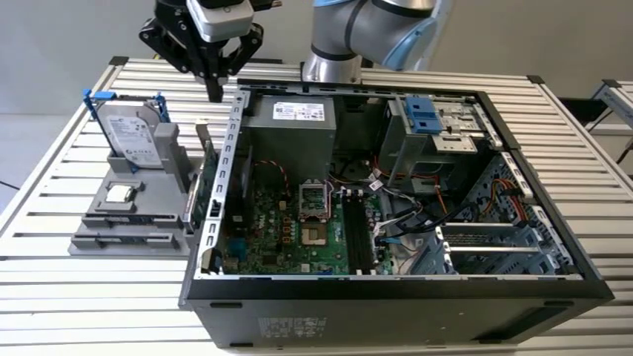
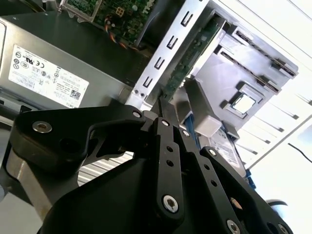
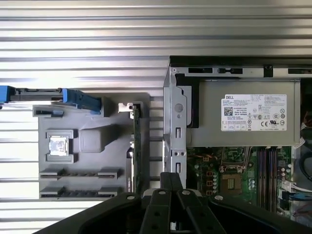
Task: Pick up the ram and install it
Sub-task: 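Reach for the ram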
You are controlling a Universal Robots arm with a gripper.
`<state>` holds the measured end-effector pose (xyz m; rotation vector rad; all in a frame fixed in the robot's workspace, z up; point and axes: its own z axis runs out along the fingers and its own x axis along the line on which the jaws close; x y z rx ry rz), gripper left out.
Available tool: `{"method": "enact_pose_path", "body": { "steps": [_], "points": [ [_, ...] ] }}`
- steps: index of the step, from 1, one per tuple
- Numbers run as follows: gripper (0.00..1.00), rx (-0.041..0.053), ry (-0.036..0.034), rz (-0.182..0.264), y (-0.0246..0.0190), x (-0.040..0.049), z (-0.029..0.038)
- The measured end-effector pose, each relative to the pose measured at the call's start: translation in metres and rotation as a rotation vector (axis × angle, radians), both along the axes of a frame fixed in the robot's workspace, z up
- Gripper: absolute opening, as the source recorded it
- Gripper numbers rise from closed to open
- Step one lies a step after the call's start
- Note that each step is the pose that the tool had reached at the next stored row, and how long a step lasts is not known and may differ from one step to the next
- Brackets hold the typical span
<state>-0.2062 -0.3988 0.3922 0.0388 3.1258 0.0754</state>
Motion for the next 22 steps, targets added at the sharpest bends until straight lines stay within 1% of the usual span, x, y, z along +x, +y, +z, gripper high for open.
{"method": "enact_pose_path", "body": {
  "steps": [22],
  "points": [
    [0.00,0.0000,0.0000,0.011,0.0000,-0.0296,0.0000]
  ]
}}
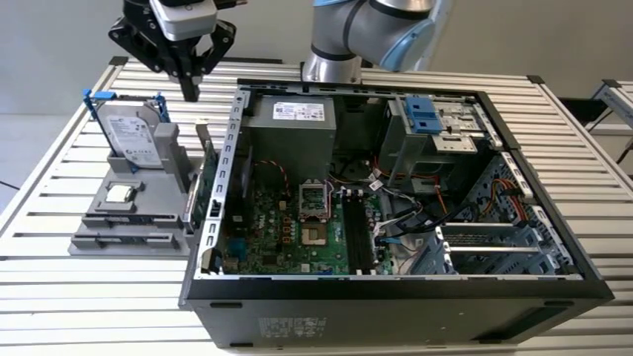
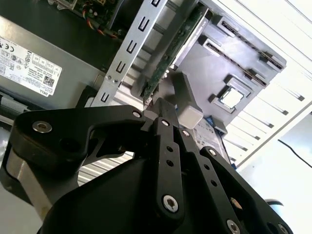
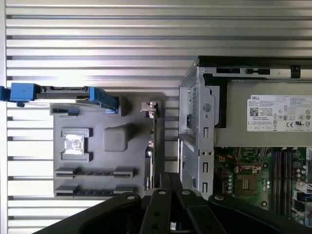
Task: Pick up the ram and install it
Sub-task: 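Reach for the ram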
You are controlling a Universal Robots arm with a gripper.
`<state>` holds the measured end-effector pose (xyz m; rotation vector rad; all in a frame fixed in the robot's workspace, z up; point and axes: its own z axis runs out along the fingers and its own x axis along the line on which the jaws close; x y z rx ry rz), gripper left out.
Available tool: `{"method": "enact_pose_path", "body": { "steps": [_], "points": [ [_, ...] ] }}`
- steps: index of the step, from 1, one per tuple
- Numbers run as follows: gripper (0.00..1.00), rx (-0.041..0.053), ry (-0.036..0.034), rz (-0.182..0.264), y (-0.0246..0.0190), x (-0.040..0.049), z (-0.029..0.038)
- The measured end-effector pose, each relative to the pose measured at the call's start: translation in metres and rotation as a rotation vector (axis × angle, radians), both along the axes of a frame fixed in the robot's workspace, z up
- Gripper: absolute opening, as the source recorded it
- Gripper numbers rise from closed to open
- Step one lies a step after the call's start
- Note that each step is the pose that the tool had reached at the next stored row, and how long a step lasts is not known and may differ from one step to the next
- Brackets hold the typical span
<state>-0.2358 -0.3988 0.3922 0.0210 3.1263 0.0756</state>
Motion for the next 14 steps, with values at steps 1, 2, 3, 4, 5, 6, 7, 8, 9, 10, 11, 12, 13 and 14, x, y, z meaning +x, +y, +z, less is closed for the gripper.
{"method": "enact_pose_path", "body": {
  "steps": [1,2,3,4,5,6,7,8,9,10,11,12,13,14],
  "points": [
    [0.00,0.0000,0.0000,0.000,0.0000,-0.0013,0.0000],
    [0.00,0.0000,0.0000,0.001,0.0000,-0.0025,0.0000],
    [0.00,0.0000,0.0000,0.001,0.0000,-0.0038,0.0000],
    [0.00,-0.0001,0.0001,0.002,0.0000,-0.0051,0.0000],
    [0.00,-0.0001,0.0000,0.002,0.0000,-0.0065,0.0000],
    [0.00,0.0000,0.0000,0.002,0.0000,-0.0077,0.0000],
    [0.00,-0.0001,0.0001,0.003,0.0000,-0.0090,0.0000],
    [0.00,0.0000,0.0001,0.003,0.0000,-0.0102,0.0000],
    [0.00,0.0000,0.0000,0.004,0.0000,-0.0114,0.0000],
    [0.00,0.0000,0.0000,0.004,0.0000,-0.0126,0.0000],
    [0.00,0.0000,0.0000,0.004,0.0000,-0.0139,0.0000],
    [0.00,0.0000,0.0000,0.005,0.0000,-0.0152,0.0000],
    [0.00,0.0000,0.0000,0.006,0.0000,-0.0175,0.0000],
    [0.00,-0.0001,0.0000,0.006,0.0000,-0.0187,0.0000]
  ]
}}
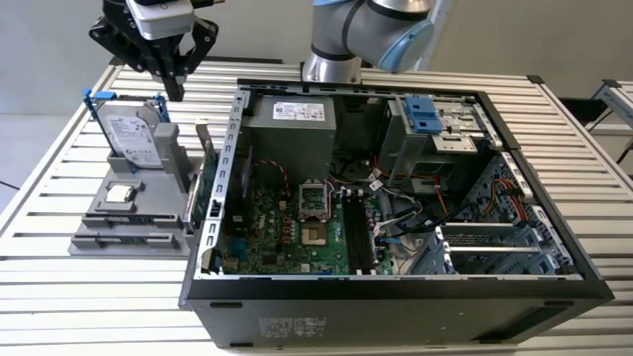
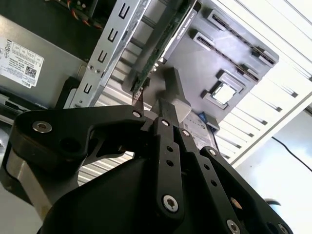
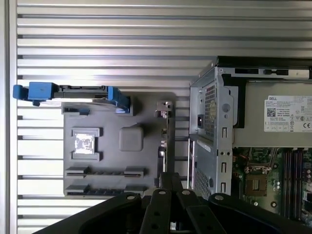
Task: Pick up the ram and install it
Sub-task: 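Reach for the ram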
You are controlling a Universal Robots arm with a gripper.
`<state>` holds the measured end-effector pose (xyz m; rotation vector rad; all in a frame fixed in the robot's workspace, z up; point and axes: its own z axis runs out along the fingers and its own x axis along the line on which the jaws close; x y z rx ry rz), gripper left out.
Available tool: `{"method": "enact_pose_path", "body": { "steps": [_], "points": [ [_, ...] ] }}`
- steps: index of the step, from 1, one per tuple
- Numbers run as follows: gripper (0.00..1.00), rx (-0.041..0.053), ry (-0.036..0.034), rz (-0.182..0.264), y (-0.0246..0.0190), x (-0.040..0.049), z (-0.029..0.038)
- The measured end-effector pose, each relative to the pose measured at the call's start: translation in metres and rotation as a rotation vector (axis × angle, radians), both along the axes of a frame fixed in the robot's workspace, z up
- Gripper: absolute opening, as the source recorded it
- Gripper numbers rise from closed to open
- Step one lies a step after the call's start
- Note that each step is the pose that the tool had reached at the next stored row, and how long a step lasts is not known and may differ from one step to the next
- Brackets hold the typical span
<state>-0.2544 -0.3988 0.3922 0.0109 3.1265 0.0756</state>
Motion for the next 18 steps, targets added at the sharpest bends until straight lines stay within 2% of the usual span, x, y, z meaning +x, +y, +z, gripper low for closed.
{"method": "enact_pose_path", "body": {
  "steps": [18],
  "points": [
    [0.00,0.0000,0.0000,0.006,0.0000,-0.0228,-0.0001]
  ]
}}
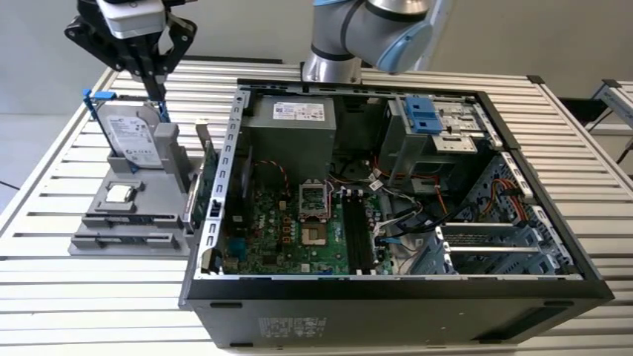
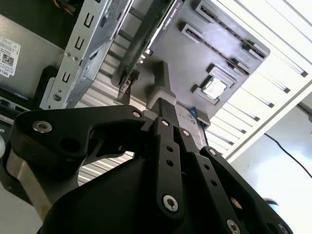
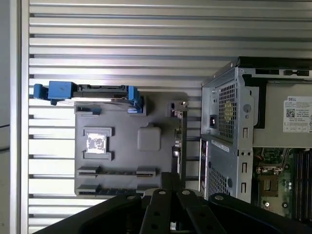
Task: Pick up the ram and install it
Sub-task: 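Reach for the ram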
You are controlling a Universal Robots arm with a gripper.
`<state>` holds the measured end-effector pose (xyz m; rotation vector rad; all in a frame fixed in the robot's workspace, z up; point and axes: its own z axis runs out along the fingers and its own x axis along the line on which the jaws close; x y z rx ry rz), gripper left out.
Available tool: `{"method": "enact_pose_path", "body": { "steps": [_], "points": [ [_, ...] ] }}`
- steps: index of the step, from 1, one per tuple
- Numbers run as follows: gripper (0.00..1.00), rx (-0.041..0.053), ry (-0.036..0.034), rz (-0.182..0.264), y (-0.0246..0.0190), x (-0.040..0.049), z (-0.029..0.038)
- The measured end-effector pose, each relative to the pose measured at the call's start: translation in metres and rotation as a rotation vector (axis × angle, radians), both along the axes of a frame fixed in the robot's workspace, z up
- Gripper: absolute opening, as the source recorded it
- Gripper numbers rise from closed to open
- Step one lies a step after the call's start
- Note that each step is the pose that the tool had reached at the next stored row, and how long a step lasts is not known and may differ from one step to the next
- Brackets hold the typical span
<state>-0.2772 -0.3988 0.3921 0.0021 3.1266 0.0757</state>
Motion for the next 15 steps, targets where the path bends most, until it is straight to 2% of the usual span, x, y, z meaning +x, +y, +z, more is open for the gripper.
{"method": "enact_pose_path", "body": {
  "steps": [15],
  "points": [
    [0.00,0.0000,0.0000,0.001,0.0000,-0.0275,-0.0001]
  ]
}}
